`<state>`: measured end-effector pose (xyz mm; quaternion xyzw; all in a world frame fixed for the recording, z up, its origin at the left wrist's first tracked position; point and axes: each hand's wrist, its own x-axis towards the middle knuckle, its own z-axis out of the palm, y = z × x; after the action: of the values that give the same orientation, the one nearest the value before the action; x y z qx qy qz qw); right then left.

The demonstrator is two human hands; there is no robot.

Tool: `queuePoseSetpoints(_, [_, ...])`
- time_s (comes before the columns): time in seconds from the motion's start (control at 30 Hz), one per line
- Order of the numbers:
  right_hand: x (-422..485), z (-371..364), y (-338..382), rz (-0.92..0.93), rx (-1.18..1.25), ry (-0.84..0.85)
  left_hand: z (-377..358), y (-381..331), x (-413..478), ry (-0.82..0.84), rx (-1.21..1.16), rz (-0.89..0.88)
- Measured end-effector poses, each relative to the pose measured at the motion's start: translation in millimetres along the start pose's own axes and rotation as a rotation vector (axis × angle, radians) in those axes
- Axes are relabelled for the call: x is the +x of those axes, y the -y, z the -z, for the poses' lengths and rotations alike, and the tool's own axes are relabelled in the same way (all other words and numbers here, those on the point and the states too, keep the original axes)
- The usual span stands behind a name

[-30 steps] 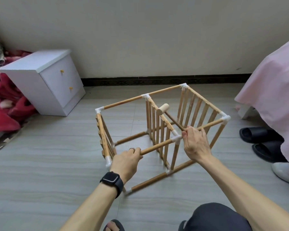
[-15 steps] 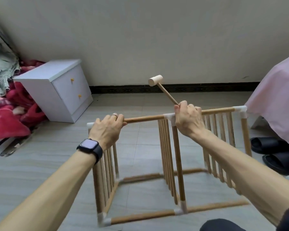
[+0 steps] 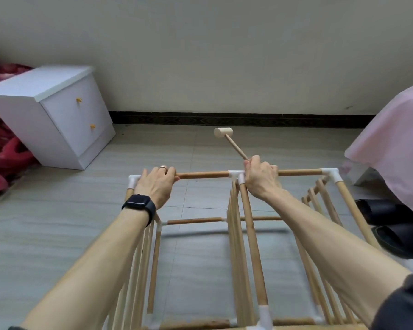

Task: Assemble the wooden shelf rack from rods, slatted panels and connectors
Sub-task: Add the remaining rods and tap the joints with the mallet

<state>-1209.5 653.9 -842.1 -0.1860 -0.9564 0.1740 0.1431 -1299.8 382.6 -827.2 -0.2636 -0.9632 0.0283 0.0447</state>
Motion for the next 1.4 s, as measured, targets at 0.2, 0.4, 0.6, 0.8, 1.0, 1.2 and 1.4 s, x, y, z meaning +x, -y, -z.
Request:
queuePoseSetpoints(0.2, [16.4, -30.3, -10.5, -0.054, -0.014, 0.04, -35.5, -5.4, 19.9, -0.025, 0.026, 0.018])
queuePoseSetpoints(0.4, [-3.8, -6.1, -12.5, -0.038, 0.247, -0.08, -41.7, -23.3, -1.7, -0.104, -0.012, 0.046])
queuePoseSetpoints(0.6, [-123.1, 87.4, -29.3, -0.11, 0.808, -0.273, -5.9, -111.7, -81.9, -0.025, -0.234, -0.337])
queuePoseSetpoints(0.8, [-235.8, 169.6, -73.6, -0.322, 1.049, -0.447, 0.9, -208.7, -166.1, 0.193, -0.269, -0.491])
queuePoseSetpoints(1.0, [-299.8, 187.1, -121.0, -0.433, 0.968, -0.552, -10.8, -226.0, -170.2, 0.157, -0.135, -0.442])
queuePoseSetpoints(1.2, [-300.1, 186.5, -149.3, -0.454, 0.63, -0.643, -18.5, -203.0, -149.8, 0.131, -0.076, -0.458])
queuePoseSetpoints(1.4, [-275.7, 171.0, -141.4, -0.255, 0.437, -0.538, -20.0, -187.2, -141.9, 0.102, -0.041, -0.461])
